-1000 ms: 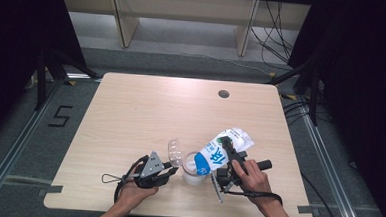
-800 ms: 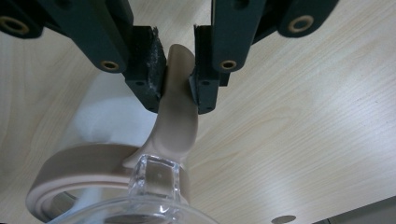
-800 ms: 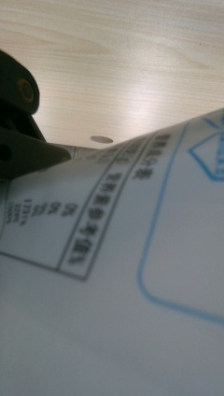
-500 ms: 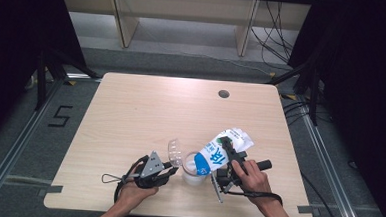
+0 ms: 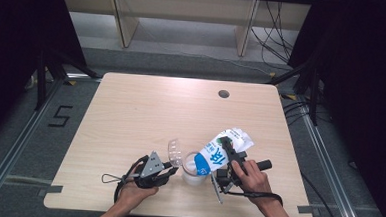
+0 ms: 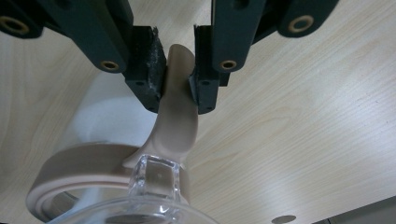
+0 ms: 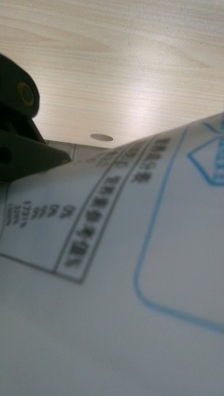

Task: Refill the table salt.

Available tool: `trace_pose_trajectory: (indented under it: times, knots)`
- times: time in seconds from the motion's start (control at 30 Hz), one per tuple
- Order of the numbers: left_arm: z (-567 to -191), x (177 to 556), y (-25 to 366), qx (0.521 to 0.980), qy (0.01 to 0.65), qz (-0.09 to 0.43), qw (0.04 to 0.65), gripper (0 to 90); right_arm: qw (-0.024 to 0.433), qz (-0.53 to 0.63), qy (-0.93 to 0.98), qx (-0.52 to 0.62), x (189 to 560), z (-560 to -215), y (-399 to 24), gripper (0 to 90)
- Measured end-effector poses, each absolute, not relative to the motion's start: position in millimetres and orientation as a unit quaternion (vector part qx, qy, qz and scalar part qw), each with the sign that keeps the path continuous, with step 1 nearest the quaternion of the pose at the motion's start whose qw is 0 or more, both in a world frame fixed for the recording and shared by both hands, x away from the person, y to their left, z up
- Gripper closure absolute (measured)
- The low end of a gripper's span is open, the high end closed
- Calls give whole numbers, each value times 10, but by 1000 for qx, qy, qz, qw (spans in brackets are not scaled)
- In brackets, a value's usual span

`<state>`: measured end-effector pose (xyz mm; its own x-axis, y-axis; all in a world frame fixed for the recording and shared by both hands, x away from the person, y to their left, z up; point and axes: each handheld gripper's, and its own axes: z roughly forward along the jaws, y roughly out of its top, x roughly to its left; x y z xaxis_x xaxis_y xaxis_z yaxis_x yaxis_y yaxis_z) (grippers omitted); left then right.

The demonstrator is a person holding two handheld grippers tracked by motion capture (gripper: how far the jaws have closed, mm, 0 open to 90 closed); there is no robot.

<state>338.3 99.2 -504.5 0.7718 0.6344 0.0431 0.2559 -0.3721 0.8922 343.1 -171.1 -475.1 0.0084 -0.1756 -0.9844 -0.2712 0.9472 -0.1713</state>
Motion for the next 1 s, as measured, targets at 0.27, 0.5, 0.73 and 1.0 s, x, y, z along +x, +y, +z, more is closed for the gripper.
trace_pose_trajectory:
  times: [0.27,0.5,0.73,1.0]
  knots:
    - [-5045,3383,992,806,277,193,487,743,698,30,693,-177,3439,-4725,-1702,744]
    - [-5045,3383,992,805,277,193,487,743,697,38,700,-152,3443,-4756,-1711,746]
    - [-5045,3384,993,806,275,195,487,743,698,33,694,-172,3454,-4731,-1696,747]
    - [-5045,3384,993,806,276,194,487,743,692,21,703,-163,3445,-4722,-1703,751]
